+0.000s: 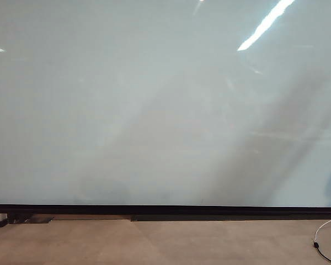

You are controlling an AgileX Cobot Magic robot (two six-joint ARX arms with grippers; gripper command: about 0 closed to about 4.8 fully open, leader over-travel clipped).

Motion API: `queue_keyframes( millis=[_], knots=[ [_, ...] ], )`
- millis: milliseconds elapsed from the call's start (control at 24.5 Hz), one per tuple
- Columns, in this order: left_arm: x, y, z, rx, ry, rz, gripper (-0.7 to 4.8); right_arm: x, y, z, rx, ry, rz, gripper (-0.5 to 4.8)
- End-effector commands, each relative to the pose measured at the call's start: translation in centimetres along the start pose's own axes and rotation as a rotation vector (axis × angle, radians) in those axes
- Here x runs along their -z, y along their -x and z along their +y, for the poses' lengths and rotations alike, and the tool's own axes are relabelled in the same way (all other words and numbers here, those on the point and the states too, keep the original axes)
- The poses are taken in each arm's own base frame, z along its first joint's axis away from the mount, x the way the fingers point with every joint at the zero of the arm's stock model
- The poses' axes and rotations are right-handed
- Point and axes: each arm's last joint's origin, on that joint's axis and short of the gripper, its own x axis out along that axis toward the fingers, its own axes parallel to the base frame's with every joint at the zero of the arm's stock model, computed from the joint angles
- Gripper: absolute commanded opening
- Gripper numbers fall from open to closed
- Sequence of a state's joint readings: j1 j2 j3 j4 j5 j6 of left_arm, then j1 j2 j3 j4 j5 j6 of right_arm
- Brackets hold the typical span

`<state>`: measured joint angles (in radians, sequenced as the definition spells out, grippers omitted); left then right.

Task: Pick up the pen on the shelf to the right of the whiteboard and draw a straight line.

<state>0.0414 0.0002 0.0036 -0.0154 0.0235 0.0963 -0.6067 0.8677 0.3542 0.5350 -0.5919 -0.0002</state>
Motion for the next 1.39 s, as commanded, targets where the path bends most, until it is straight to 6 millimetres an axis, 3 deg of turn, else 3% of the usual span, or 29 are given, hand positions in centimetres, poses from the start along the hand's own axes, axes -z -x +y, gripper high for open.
queue_keyframes(
  millis=[41, 245, 368, 572, 818, 1063, 1390],
  knots=[
    [-0.2, 0.0, 0.0, -0.001, 0.002, -0.013, -0.05, 0.8, -1.5, -1.7, -0.028, 0.032, -0.029, 2.10],
    [-0.2, 0.0, 0.0, -0.001, 0.002, -0.013, -0.05, 1.5, -2.8, -5.5, 0.001, 0.024, -0.021, 2.14],
    [-0.2, 0.0, 0.0, -0.001, 0.002, -0.013, -0.05, 2.1, -4.1, -7.3, -0.078, 0.035, -0.030, 2.57],
    [-0.2, 0.0, 0.0, 0.002, 0.000, -0.012, -0.05, 5.5, -7.1, -9.9, -0.140, 0.014, -0.008, 2.76],
    [-0.2, 0.0, 0.0, 0.001, 0.000, -0.013, -0.05, 8.9, -9.0, -11.6, -0.147, -0.013, -0.031, 3.16],
    [-0.2, 0.0, 0.0, 0.001, 0.000, -0.013, -0.05, 9.7, -11.0, -13.1, -0.199, -0.008, -0.033, 3.15],
    [-0.2, 0.0, 0.0, 0.001, 0.000, -0.012, -0.05, 11.6, -12.8, -12.3, -0.269, -0.021, -0.021, 3.15]
  ],
)
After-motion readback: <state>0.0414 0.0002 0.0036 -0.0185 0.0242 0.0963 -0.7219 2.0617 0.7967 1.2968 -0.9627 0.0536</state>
